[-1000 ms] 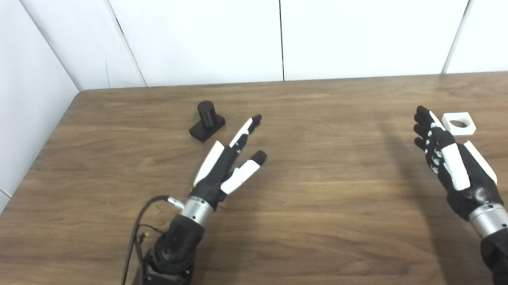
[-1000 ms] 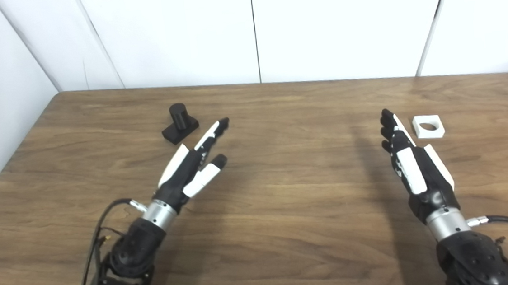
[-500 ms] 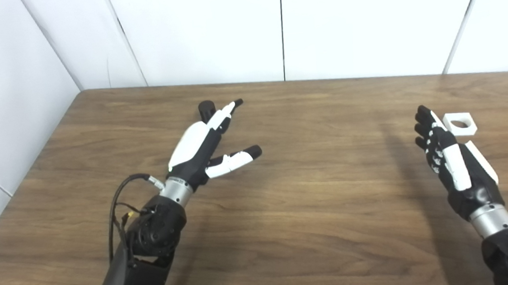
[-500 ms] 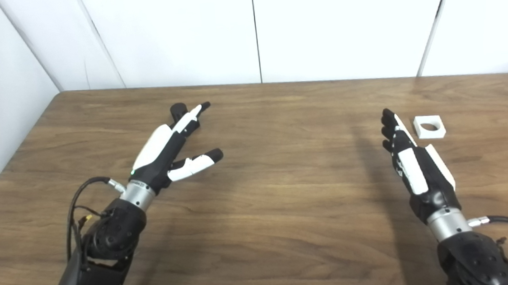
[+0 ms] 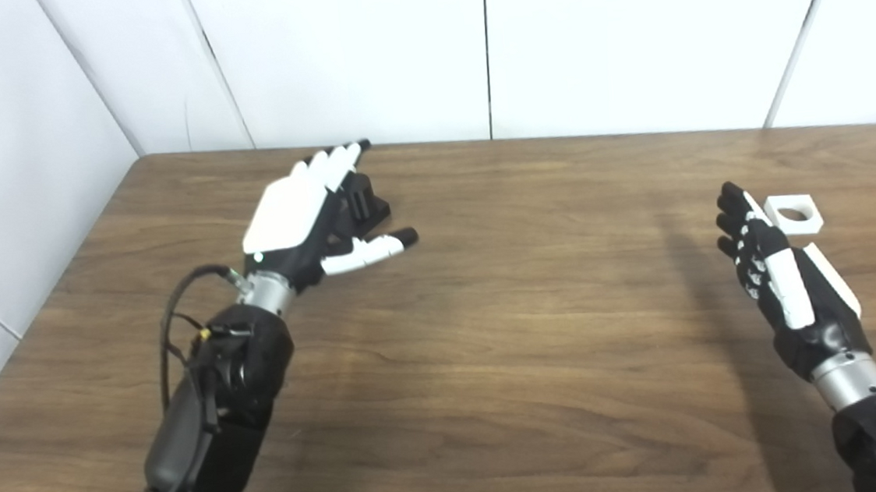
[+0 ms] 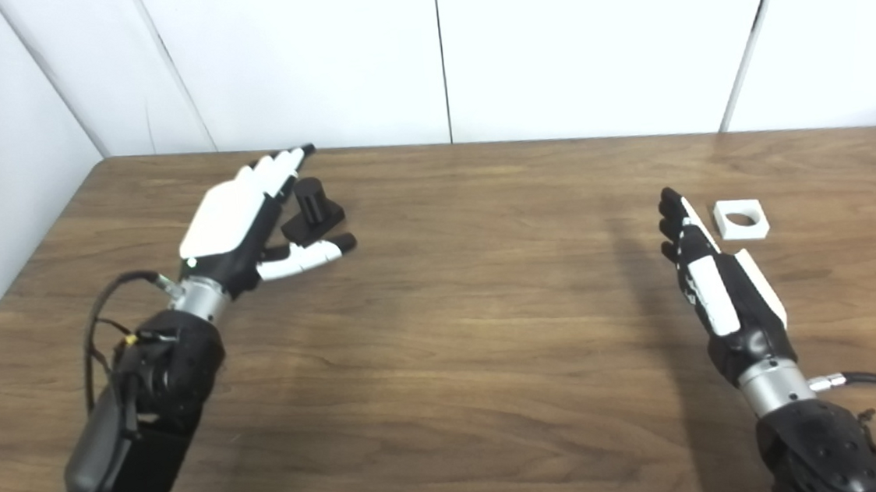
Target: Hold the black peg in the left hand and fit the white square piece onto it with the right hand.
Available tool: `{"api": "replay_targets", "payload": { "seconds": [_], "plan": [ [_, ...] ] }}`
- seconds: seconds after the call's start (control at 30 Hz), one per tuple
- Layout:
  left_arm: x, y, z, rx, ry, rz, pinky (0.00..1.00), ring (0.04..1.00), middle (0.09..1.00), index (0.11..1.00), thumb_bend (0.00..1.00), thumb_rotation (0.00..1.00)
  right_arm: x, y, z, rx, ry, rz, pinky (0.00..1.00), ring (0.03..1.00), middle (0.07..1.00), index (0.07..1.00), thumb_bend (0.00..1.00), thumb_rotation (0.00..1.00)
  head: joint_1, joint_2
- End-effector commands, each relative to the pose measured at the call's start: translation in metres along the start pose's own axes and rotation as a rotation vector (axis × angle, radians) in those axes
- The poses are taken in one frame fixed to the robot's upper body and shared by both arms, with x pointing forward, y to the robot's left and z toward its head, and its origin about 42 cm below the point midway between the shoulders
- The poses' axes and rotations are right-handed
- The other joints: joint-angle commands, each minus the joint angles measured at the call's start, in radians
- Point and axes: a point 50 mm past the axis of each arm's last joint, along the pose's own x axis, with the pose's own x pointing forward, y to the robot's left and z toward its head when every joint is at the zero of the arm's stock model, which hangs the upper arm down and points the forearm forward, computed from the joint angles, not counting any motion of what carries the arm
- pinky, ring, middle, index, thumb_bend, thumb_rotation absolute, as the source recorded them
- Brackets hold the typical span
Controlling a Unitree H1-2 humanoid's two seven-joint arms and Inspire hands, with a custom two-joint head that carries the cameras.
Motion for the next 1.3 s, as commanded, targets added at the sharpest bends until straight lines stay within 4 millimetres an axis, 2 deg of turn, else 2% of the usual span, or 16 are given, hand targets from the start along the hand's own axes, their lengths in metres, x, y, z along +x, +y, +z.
{"api": "replay_targets", "payload": {
  "seconds": [0.0, 0.1, 0.33, 0.57, 0.9, 1.27],
  "plan": [
    [0.017, 0.033, -0.004, 0.087, 0.006, 0.097, 1.0, 1.0, 1.0, 1.0, 0.86, 0.86, 0.009, -0.005, 0.017, -0.021, -0.085, -0.006, 1.0, 1.0, 1.0, 1.0, 0.88, 1.0, -0.001, 0.001],
    [0.025, 0.042, -0.013, 0.12, 0.033, 0.135, 1.0, 1.0, 1.0, 0.998, 0.85, 0.84, 0.009, -0.006, 0.016, -0.02, -0.084, -0.005, 1.0, 1.0, 1.0, 1.0, 0.89, 1.0, 0.001, 0.001],
    [0.039, 0.056, -0.028, 0.189, 0.115, 0.163, 1.0, 1.0, 1.0, 1.0, 0.87, 0.87, 0.007, -0.005, 0.017, -0.018, -0.079, -0.01, 1.0, 1.0, 1.0, 1.0, 0.89, 1.0, -0.001, 0.0],
    [0.052, 0.059, -0.036, 0.233, 0.235, 0.15, 1.0, 1.0, 1.0, 0.988, 0.88, 0.87, 0.005, -0.006, 0.018, -0.02, -0.072, -0.006, 1.0, 1.0, 1.0, 1.0, 0.88, 1.0, -0.001, 0.002],
    [0.061, 0.048, -0.039, 0.236, 0.301, 0.097, 1.0, 1.0, 1.0, 0.93, 0.96, 0.87, 0.005, -0.006, 0.019, -0.023, -0.081, -0.004, 1.0, 1.0, 1.0, 1.0, 0.87, 1.0, -0.008, 0.007],
    [0.055, 0.024, -0.04, 0.224, 0.322, 0.028, 1.0, 1.0, 1.0, 0.923, 0.99, 0.86, 0.004, -0.006, 0.02, -0.029, -0.082, -0.004, 1.0, 1.0, 1.0, 1.0, 0.85, 1.0, -0.014, 0.013]
  ]
}}
